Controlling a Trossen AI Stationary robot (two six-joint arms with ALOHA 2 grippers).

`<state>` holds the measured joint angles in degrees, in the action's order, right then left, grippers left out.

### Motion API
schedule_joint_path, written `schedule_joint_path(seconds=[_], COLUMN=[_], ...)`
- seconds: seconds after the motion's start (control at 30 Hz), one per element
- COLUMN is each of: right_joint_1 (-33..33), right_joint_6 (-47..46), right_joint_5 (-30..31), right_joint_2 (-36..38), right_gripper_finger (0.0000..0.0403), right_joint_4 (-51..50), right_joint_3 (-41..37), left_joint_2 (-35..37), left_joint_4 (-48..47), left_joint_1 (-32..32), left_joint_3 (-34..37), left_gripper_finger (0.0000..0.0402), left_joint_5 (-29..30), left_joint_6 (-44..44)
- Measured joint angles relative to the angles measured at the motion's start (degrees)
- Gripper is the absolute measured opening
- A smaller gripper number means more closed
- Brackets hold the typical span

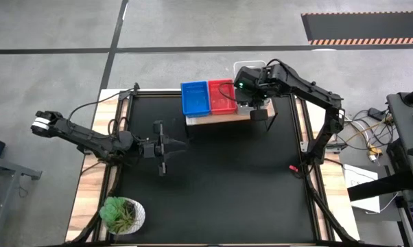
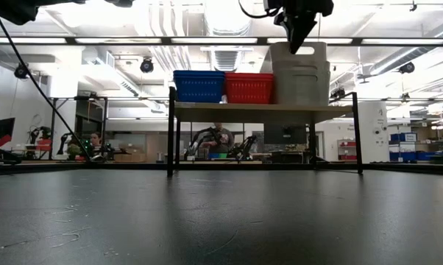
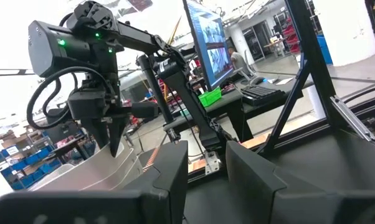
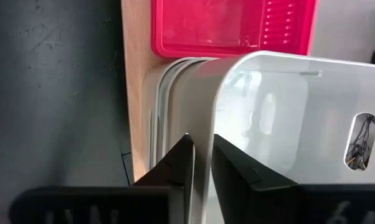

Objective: Stack baskets on shelf by color
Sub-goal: Stack the white bin on the stacked white bin on the shelf, then return to Home Position

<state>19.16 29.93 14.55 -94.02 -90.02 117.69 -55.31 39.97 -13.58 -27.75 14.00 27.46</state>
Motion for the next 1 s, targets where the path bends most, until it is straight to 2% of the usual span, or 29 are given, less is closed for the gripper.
schedule_joint_path(seconds=[0.3, 0.5, 0.63, 0.77, 0.87, 1.0], right_joint_1=[0.0, -0.1, -0.2, -1.3, -4.1, -9.4], right_joint_6=[-3.8, -6.9, -9.7, -11.0, -11.4, -12.5], right_joint_5=[0.0, -0.1, -1.9, -7.7, -8.9, -9.0], right_joint_2=[1.8, 4.3, 5.3, 7.7, 11.6, 19.7], right_gripper_finger=[0.0092, 0.0101, 0.0084, 0.0053, 0.0029, 0.0011], right_joint_4=[0.1, 0.1, 0.2, 1.3, 5.7, 18.3], right_joint_3=[0.6, 0.9, 0.5, -2.1, -7.8, -21.1], left_joint_2=[0.0, 0.0, 0.2, 4.0, 8.7, 14.6], left_joint_4=[0.0, -0.3, -1.9, -10.6, -18.5, -29.9], left_joint_1=[0.0, 0.0, 0.0, -0.3, -0.4, -0.4], left_joint_3=[0.0, 0.0, 0.0, 0.0, 0.0, 0.0], left_gripper_finger=[0.0093, 0.0093, 0.0093, 0.0093, 0.0093, 0.0093], left_joint_5=[0.0, 0.0, 0.0, 4.1, 5.7, 5.8], left_joint_6=[0.0, 0.0, 0.0, -1.7, -5.8, -10.6])
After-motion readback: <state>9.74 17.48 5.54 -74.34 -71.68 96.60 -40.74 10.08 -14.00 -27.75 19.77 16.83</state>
